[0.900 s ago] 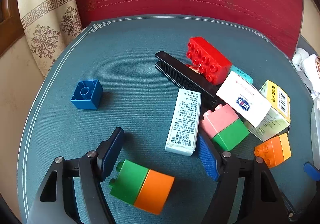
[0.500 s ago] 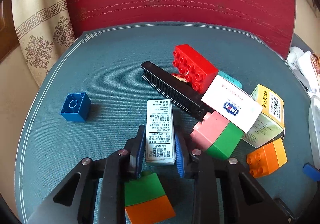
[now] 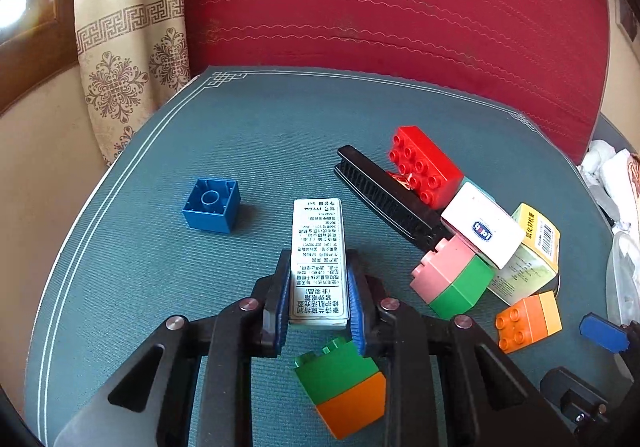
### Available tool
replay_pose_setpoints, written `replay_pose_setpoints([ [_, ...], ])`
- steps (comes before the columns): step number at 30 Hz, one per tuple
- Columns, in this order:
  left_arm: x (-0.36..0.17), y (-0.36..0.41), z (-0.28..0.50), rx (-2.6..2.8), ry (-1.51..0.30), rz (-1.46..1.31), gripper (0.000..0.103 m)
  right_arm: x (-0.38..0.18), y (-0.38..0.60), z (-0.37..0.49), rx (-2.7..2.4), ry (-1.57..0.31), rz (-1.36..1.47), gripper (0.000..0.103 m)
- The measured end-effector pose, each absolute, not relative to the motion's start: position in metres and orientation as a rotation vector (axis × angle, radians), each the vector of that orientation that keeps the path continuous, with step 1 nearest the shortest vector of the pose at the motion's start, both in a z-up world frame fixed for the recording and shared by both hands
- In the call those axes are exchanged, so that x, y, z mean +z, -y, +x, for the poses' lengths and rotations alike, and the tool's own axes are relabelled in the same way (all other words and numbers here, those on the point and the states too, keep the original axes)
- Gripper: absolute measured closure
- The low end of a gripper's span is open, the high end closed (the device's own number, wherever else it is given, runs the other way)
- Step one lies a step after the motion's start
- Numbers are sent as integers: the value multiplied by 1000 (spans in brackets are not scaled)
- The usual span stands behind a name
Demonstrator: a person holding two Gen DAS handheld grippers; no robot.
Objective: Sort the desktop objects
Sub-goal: 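Grasp the white medicine box with the left tool while the right tool grasps the orange-yellow block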
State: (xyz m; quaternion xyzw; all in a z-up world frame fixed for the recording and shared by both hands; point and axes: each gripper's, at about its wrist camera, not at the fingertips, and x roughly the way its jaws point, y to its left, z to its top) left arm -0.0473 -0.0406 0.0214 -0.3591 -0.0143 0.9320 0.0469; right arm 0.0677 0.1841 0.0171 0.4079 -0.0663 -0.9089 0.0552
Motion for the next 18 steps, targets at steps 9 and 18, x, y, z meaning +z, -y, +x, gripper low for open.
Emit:
replay_pose_setpoints([
  [9,22,44,-49,2851,67,-1087,76,3,-154,46,-2738,207,1282,30],
  [18,23,42,-50,2838,51,-1075,76,-1,-159,40,-2788,193,1265,50],
])
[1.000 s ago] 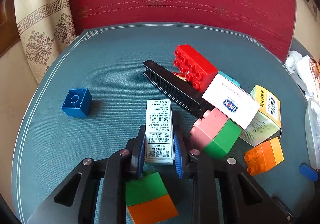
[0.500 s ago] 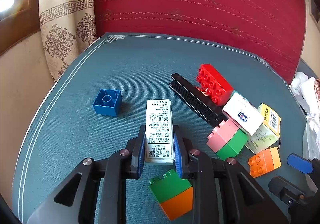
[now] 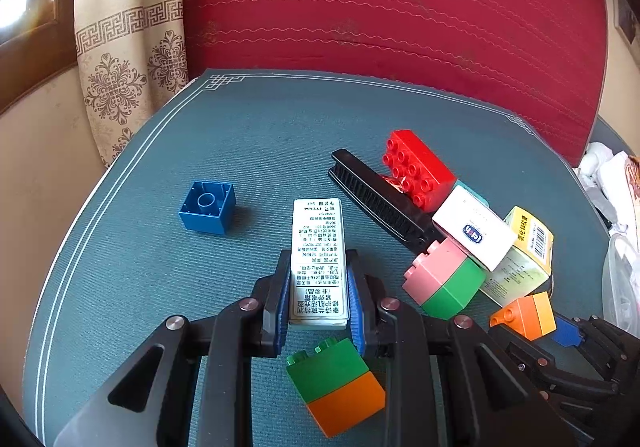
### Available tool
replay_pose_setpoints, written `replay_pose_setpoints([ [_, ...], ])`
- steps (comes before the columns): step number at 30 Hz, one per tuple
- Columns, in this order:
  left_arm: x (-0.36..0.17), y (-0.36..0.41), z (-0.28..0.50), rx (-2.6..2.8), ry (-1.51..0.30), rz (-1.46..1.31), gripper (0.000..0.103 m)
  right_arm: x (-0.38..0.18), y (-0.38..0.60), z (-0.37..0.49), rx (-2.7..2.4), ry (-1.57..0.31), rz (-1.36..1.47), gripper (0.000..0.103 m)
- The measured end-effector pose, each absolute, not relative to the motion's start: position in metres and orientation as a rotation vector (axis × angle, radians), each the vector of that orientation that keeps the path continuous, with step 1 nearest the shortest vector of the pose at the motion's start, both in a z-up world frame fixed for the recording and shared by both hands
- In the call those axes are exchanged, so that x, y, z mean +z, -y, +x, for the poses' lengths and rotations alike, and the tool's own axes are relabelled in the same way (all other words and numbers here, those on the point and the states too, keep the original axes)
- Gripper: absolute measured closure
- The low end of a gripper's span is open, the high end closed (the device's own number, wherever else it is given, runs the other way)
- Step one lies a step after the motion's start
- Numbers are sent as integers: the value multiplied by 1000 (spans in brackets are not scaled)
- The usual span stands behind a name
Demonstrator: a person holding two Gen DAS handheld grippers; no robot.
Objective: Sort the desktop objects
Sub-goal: 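Grasp the white medicine box with the left tool while the right tool grasps the orange-yellow block, then lift and carry the white box and orange-yellow block toward the clear bowl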
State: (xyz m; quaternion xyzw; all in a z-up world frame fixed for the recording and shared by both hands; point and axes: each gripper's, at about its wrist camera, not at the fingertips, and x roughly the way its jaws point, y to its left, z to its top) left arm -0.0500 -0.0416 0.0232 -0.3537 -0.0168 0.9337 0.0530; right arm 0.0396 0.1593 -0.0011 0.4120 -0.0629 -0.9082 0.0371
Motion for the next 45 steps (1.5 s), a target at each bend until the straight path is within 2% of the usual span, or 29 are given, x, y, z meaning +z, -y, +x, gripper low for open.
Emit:
replay_pose_setpoints([
  [4,23,42,-48,2841,49,-1072,76,1,-166,44,-2806,209,1211,56],
  [27,30,41,-29,2981,-17,-983,76,19,-170,71,-2909,188,973,56],
  [45,38,39,6,3119,1,-852,76,27,-186,95,-3000,314,881,56],
])
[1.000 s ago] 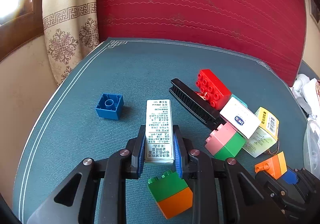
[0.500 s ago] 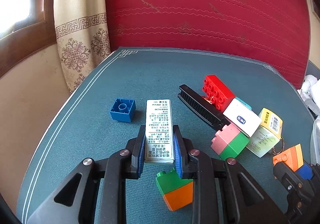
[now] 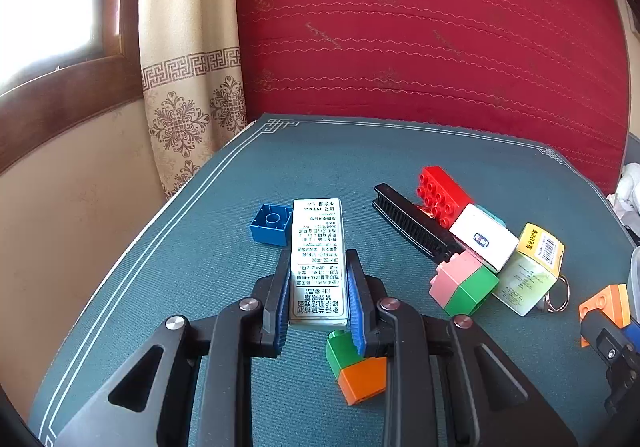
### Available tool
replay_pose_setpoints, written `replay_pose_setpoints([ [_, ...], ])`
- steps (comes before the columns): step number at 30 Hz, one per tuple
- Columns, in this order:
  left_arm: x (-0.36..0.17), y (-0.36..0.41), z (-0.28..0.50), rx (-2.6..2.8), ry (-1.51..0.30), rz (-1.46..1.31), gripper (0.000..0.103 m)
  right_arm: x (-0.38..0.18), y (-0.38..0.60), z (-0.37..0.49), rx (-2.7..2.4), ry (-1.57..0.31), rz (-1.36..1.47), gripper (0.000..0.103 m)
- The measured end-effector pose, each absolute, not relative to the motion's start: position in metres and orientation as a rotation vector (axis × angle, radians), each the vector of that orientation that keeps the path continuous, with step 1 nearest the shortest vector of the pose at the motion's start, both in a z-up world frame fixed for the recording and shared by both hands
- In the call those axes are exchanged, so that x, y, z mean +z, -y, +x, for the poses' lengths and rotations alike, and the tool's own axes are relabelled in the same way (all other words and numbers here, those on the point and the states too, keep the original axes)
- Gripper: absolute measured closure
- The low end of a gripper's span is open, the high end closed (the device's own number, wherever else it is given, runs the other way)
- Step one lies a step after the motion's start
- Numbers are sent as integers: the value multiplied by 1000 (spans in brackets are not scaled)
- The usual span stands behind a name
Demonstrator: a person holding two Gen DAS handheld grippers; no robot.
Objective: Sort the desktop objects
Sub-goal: 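Lift and carry the white box and orange-yellow block toward the clear bowl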
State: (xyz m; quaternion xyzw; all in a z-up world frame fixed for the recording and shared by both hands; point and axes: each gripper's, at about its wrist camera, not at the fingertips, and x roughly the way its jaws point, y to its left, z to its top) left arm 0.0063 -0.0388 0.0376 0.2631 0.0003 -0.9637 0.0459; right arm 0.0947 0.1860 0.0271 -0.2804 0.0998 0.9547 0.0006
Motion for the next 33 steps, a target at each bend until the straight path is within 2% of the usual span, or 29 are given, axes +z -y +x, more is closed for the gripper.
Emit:
replay_pose_setpoints([
  [4,40,37,13,-2946,-11,772,76,32,-193,102,2989,-345,-880,56],
  [11,42,23,26,-2954,11,721,76,48,-208,104,2985,-289,-893,56],
  [14,42,14,30,-2958,38,696,76,56,-223,99,2981,-408,-902,56],
  [17,42,8,34,-2969,69,685,76,64,-231,103,2976,-364,-870,56],
  [25,42,-5,42,-2994,112,706,76,66,-266,117,2924,-365,-866,56],
  [33,42,-51,51,-3115,137,797,76,71,-309,145,2832,-374,-799,56],
])
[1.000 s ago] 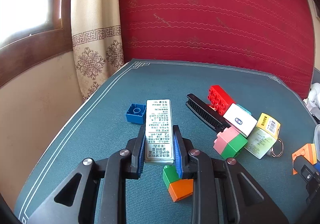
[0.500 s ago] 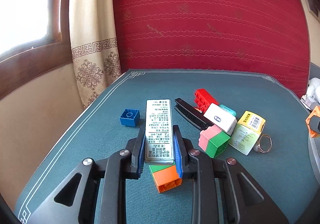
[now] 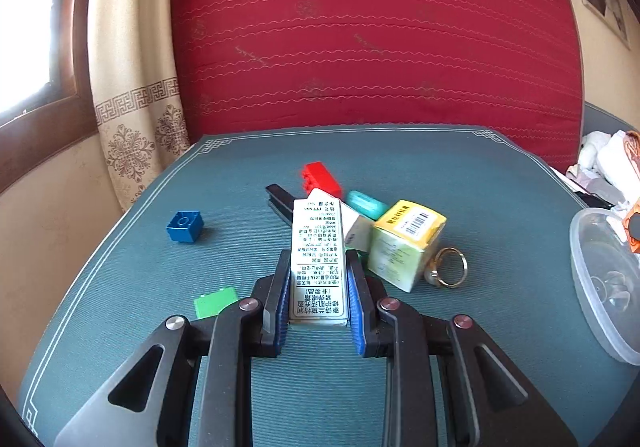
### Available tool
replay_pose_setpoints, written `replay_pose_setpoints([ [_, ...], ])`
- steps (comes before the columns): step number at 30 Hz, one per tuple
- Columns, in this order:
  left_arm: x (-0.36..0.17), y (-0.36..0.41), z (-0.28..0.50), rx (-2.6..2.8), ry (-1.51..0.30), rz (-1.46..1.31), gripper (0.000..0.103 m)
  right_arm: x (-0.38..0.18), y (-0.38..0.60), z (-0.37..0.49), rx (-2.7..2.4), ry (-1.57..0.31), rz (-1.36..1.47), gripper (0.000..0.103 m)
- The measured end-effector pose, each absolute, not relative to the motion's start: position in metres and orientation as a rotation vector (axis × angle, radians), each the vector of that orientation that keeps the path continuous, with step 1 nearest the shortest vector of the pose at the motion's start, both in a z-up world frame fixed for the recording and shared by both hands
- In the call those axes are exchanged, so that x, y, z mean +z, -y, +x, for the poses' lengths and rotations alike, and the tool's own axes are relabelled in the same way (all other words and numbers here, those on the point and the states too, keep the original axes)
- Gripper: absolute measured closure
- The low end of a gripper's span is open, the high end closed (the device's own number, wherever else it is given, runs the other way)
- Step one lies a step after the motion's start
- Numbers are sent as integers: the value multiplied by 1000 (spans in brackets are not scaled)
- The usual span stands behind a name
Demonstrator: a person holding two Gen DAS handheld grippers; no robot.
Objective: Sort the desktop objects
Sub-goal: 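Lift and carry the white box and orange-yellow block toward the clear bowl, then open the left tool over the bowl while the right tool releases the orange-yellow block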
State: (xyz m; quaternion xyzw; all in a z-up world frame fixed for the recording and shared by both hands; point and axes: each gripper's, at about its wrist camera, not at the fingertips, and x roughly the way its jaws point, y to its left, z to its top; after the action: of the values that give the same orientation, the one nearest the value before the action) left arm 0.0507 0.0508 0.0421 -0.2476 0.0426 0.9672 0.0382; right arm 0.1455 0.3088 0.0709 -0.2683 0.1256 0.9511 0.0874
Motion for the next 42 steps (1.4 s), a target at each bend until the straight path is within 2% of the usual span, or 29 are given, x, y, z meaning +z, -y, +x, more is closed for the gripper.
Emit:
replay_pose_setpoints([
  [25,58,-200,95,2372,-137,-781,76,52,-403,200,2639,-410,-820,56],
  [42,48,-231,101,2148,-134,-856,76,44,-417,213,2603,-401,-851,56],
])
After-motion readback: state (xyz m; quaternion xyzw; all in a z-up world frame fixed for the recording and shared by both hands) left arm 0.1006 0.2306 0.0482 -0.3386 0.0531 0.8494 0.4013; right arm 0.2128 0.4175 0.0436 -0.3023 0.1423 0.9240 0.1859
